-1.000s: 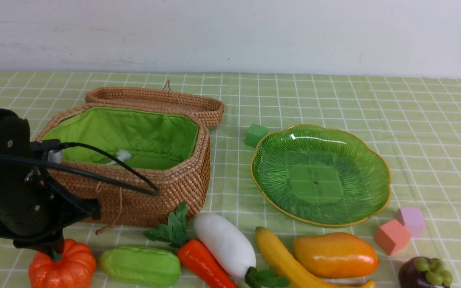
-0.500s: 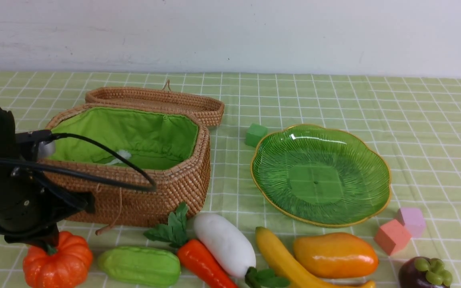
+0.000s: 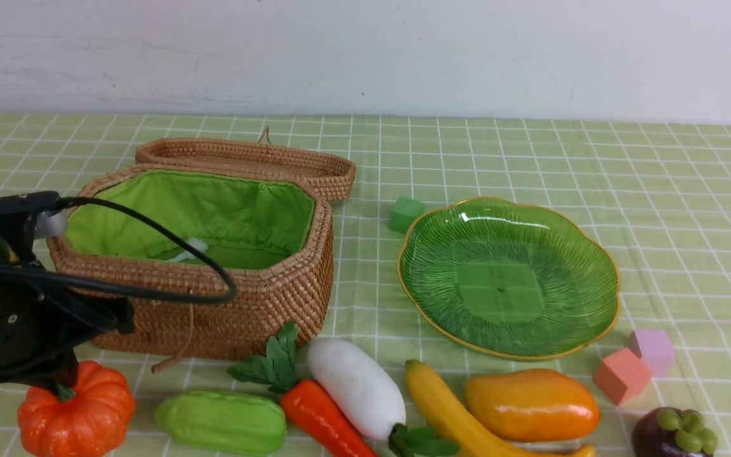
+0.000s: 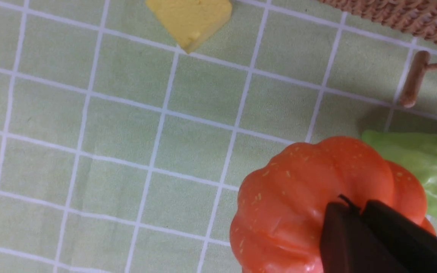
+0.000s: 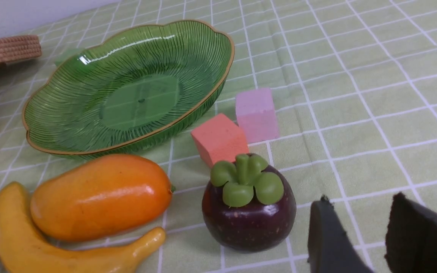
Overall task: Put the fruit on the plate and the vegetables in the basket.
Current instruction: Use the left arm to grab a pumpkin and put it into the left basket
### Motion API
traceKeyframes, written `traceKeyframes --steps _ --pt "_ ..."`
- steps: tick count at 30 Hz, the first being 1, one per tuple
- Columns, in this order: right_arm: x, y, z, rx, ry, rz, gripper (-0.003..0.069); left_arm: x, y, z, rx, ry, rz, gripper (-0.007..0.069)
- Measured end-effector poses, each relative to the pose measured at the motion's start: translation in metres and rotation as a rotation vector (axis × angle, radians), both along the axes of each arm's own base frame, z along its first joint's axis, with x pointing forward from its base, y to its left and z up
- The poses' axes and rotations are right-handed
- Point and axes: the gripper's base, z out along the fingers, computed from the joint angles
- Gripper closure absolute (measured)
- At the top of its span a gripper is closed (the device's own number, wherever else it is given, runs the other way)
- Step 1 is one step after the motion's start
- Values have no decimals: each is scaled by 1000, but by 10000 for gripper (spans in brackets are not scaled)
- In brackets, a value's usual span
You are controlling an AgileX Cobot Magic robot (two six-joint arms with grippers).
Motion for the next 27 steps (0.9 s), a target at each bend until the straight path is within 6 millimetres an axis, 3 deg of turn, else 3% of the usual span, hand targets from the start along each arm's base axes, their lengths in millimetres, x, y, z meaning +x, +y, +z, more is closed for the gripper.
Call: traceKeyframes --steps 27 --pt "0 0 0 0 0 0 419 -11 -1 14 -36 -34 -21 613"
